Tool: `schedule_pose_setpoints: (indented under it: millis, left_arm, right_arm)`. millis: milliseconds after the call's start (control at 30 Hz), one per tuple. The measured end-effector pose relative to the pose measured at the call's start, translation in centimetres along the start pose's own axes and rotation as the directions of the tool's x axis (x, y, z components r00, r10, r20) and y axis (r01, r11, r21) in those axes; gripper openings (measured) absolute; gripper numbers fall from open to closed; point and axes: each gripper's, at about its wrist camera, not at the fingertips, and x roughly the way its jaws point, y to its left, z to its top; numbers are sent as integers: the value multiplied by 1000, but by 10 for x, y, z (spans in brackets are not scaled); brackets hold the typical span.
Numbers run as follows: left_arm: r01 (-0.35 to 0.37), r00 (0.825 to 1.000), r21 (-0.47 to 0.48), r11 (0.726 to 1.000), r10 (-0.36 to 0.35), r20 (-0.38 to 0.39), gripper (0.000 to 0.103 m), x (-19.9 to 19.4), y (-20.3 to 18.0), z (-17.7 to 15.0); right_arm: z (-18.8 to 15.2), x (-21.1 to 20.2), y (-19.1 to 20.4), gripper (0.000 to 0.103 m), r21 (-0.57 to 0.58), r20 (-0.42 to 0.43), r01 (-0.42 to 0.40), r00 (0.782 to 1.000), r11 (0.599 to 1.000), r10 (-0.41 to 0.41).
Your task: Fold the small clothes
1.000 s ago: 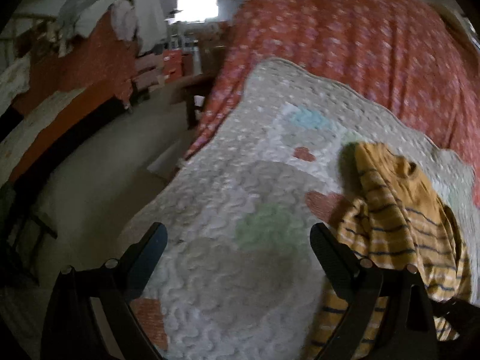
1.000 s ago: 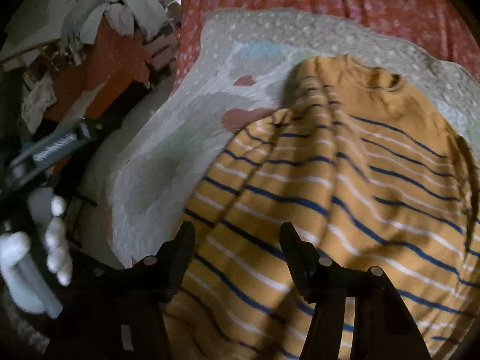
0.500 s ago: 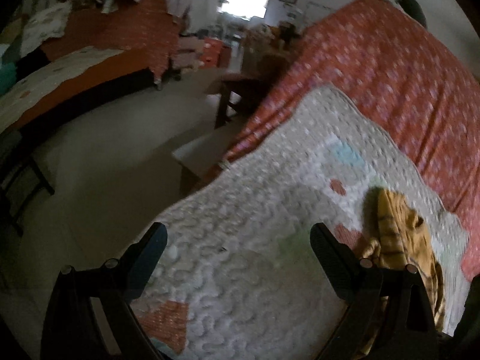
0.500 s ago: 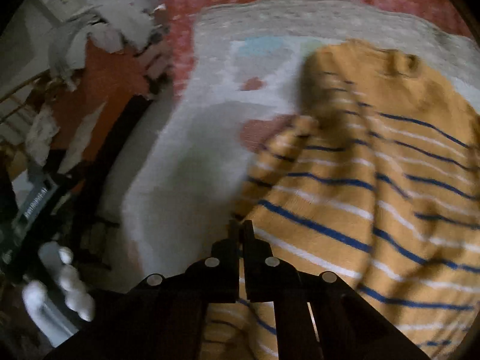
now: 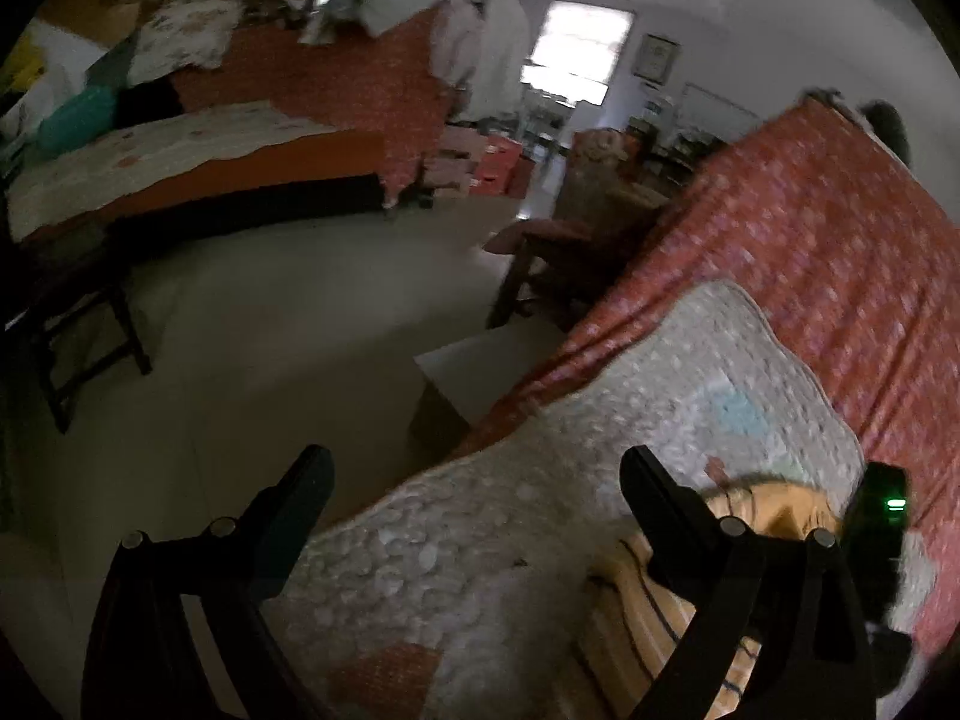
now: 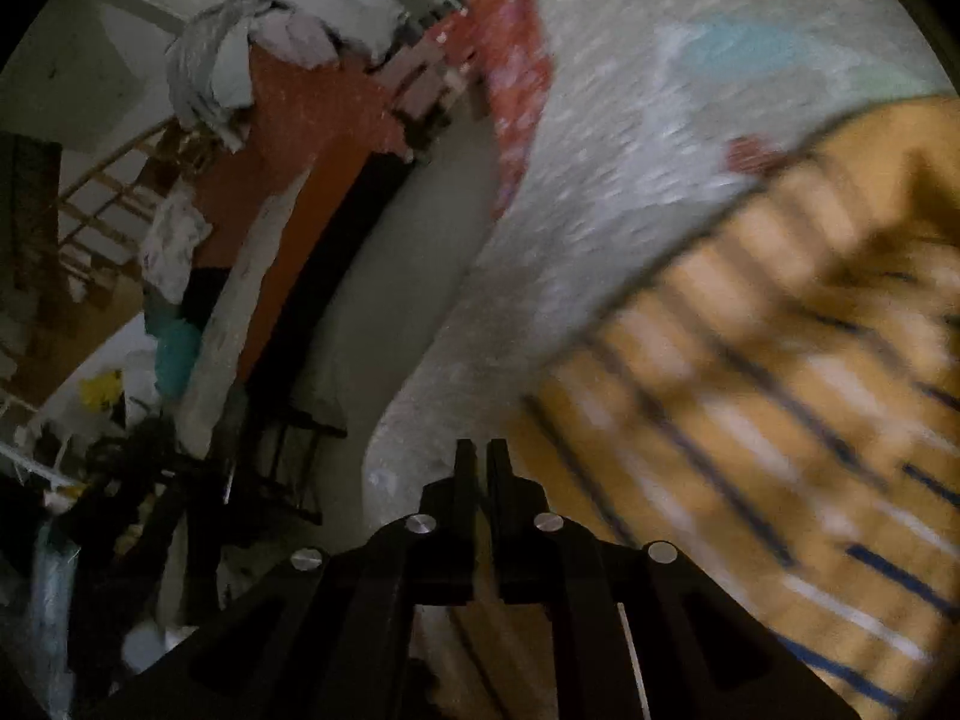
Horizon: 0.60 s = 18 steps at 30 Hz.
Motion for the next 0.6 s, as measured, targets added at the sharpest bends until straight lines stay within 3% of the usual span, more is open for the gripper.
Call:
schedule_pose_setpoints:
  millis: [100, 167, 200, 300, 333, 367, 467, 500, 600]
  left_arm:
    - [47, 999, 95, 994, -49, 22, 96, -9, -28, -9]
    - [83, 996, 168, 982, -88, 25, 96, -15, -49, -18]
    - [101, 994, 196, 975, -106, 16, 96, -17, -58, -23]
    - [155, 988, 277, 948, -152, -32, 96, -20, -87, -39]
    - [165, 986, 297, 940, -159, -44, 96, -22, -95, -45]
    - [172, 985, 319, 932, -162, -57, 96, -23, -104, -52]
    - [198, 980, 355, 914, -171, -106, 96, -24, -124, -69]
    - [203, 978, 364, 909, -168, -123, 96, -24, -129, -76]
    - [212, 974, 395, 894, -159, -162, 96, -19, -146, -92]
  right_arm:
    - [-18, -79, -36, 22, 32, 100, 92, 991, 995, -95]
    - [-41, -145, -78, 28, 114, 173, 204, 960, 972, -221]
    - [-53, -173, -100, 29, 159, 197, 263, 936, 951, -292]
    - [-90, -249, -169, 30, 308, 197, 451, 832, 838, -519]
    - [-96, -268, -186, 30, 339, 194, 486, 802, 806, -565]
    - [-105, -290, -208, 30, 373, 186, 535, 757, 758, -626]
    - [-100, -315, -244, 30, 388, 160, 615, 688, 686, -708]
    - [-95, -318, -254, 31, 387, 162, 622, 681, 681, -714]
    - [-66, -306, -276, 34, 397, 161, 611, 689, 685, -707]
